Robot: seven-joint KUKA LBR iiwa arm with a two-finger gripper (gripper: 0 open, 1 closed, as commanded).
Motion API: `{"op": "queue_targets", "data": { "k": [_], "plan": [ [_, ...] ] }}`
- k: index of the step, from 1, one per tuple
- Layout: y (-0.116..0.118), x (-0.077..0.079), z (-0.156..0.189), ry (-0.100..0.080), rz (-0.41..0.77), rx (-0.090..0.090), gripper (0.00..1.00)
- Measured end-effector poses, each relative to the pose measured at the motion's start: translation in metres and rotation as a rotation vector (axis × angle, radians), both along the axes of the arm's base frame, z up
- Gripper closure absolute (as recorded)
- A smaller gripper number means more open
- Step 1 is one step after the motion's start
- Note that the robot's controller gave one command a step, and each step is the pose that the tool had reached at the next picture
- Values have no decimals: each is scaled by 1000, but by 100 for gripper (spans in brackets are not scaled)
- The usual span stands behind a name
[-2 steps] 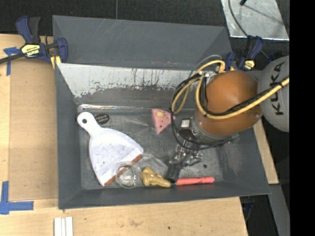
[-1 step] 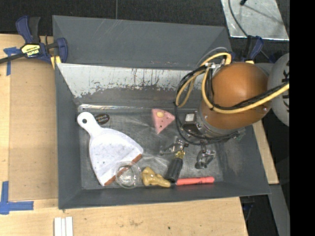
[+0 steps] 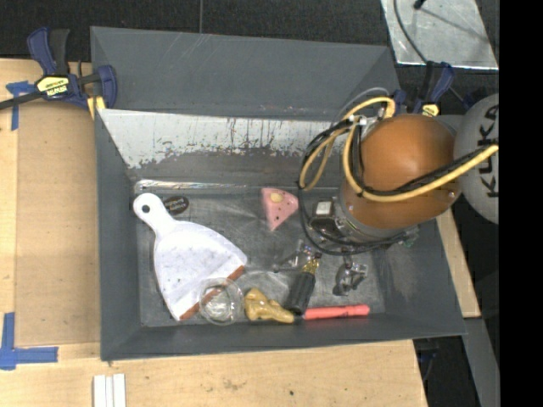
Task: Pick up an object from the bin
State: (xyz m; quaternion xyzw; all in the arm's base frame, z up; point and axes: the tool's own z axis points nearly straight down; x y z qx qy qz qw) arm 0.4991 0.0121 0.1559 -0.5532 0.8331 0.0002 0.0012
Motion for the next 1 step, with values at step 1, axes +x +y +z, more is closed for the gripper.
{"op": "queue_targets", "data": {
  "k": [1],
  "plan": [
    [-4,1,-36,-10,33,-1,0]
  ]
}}
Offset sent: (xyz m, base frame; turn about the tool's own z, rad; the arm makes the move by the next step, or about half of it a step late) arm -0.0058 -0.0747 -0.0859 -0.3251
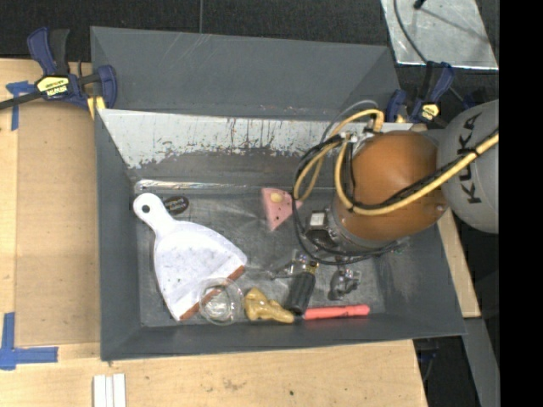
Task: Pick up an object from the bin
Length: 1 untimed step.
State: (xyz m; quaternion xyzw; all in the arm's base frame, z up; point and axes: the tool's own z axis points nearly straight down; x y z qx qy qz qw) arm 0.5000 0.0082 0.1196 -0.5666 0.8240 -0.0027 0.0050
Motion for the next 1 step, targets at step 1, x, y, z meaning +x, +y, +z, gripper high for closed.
{"op": "queue_targets", "data": {
  "k": [1],
  "plan": [
    [-68,-5,-47,5,292,1,100]
  ]
}}
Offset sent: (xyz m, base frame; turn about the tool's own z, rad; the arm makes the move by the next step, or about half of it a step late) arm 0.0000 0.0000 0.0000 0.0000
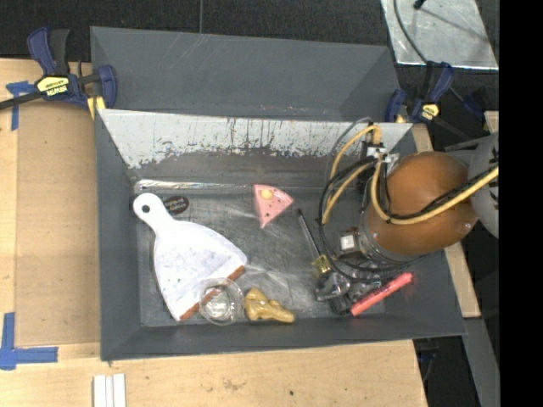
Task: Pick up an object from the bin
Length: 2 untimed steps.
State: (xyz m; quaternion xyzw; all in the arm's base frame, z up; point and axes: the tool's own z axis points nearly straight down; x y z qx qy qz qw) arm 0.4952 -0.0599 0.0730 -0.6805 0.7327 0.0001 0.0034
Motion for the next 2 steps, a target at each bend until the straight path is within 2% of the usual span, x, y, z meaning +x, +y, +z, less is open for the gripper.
{"op": "queue_targets", "data": {
  "k": [2],
  "plan": [
    [0,0,0,1,-2,0,100]
  ]
}}
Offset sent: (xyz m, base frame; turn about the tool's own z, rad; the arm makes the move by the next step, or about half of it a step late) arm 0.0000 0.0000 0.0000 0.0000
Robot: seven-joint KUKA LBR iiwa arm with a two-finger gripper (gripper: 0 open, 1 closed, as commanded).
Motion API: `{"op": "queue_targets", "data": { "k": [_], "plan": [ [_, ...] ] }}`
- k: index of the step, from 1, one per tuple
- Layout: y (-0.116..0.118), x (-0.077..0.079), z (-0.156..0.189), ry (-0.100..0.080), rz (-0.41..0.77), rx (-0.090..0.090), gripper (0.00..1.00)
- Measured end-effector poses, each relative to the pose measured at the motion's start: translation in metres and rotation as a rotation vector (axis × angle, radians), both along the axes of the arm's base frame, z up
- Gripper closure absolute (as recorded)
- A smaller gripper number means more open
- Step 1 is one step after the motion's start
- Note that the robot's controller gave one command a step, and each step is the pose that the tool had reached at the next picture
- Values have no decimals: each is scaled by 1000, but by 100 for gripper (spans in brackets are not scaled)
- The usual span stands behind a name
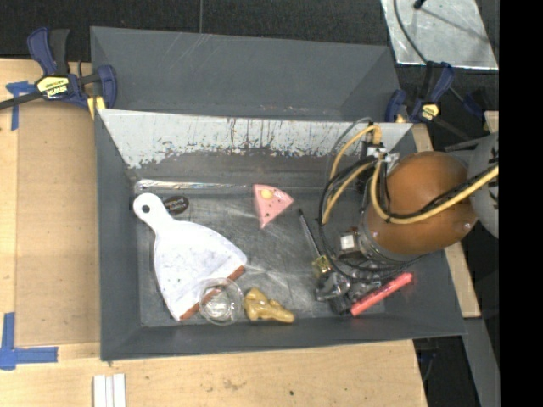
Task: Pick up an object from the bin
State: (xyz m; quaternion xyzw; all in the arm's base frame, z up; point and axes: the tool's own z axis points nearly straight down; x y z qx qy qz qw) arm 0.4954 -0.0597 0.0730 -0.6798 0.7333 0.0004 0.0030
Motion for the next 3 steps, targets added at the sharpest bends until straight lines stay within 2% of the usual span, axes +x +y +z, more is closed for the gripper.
{"op": "queue_targets", "data": {
  "k": [3],
  "plan": [
    [0,0,0,1,-1,0,100]
  ]
}}
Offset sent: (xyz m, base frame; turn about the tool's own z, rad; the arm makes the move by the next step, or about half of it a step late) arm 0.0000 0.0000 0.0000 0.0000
